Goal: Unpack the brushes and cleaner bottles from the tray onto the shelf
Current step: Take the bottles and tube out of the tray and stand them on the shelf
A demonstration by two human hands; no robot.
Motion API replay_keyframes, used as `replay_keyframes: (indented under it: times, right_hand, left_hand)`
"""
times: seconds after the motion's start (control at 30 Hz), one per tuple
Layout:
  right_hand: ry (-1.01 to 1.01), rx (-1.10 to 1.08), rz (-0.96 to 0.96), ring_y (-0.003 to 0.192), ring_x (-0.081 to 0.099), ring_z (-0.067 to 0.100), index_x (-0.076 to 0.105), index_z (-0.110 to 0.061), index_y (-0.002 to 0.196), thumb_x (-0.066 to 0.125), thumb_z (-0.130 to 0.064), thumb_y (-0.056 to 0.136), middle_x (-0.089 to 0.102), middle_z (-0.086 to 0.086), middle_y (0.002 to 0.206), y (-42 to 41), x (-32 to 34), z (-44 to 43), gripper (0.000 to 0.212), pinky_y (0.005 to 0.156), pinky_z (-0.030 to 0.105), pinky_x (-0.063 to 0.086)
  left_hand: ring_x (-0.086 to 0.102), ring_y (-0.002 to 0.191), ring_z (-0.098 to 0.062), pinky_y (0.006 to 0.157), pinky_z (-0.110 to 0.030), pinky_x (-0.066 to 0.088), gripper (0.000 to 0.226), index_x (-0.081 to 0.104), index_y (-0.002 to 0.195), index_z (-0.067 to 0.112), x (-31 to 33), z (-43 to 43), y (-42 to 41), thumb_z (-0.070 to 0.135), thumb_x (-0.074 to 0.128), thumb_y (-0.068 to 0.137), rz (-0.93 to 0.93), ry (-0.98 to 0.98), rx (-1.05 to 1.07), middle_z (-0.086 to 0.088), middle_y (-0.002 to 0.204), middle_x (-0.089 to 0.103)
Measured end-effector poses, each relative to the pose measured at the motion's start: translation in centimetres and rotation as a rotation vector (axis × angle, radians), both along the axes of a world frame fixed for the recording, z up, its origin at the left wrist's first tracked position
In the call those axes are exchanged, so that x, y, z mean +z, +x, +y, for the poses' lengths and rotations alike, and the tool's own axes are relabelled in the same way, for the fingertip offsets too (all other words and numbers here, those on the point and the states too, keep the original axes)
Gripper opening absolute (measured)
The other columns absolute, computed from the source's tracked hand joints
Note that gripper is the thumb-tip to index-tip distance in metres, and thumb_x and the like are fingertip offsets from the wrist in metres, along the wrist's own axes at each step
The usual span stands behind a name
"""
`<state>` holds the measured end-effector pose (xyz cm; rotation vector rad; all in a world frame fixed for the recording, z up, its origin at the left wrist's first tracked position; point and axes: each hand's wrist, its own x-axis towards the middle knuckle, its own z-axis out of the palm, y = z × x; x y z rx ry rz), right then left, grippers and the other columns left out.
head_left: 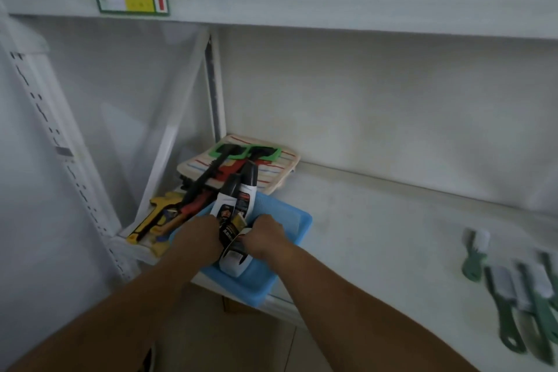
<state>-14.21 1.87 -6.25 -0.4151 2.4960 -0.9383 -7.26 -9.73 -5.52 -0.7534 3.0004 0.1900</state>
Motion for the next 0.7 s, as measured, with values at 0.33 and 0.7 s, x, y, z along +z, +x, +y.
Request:
replay_keyframes:
  times: [0.33, 0.7]
  right_hand:
    - [-0.052, -0.205, -0.120, 0.112, 0.062, 0.031, 0.053, -0.004, 0.123, 0.078, -0.019, 0.075, 0.061, 0.017, 0.122, -0.8, -3.3, -2.5, 0.056, 0.091, 0.042, 0.057]
    - [-0.434, -0.340, -0.293, 0.093, 0.066, 0.028, 0.051, -0.002, 0.087, 0.071, -0.004, 0.079, 0.060, 0.013, 0.093, -1.3, -1.8, -1.2, 0.021, 0.070, 0.034, 0.058]
  left_hand:
    - [0.061, 0.070, -0.019, 0.057, -0.028, 0.042, 0.023, 0.057, 0.073, 0.020, -1.8, -1.9, -1.5, 0.040, 0.067, 0.076, 0.060, 0.250, -0.026, 0.002, 0.070, 0.061]
    - [0.058, 0.055, -0.018, 0.054, -0.027, 0.046, 0.024, 0.058, 0.058, 0.013, 1.0, -1.3, -1.3, 0.016, 0.074, 0.075, 0.147, 0.608, 0.094, -0.003, 0.057, 0.057]
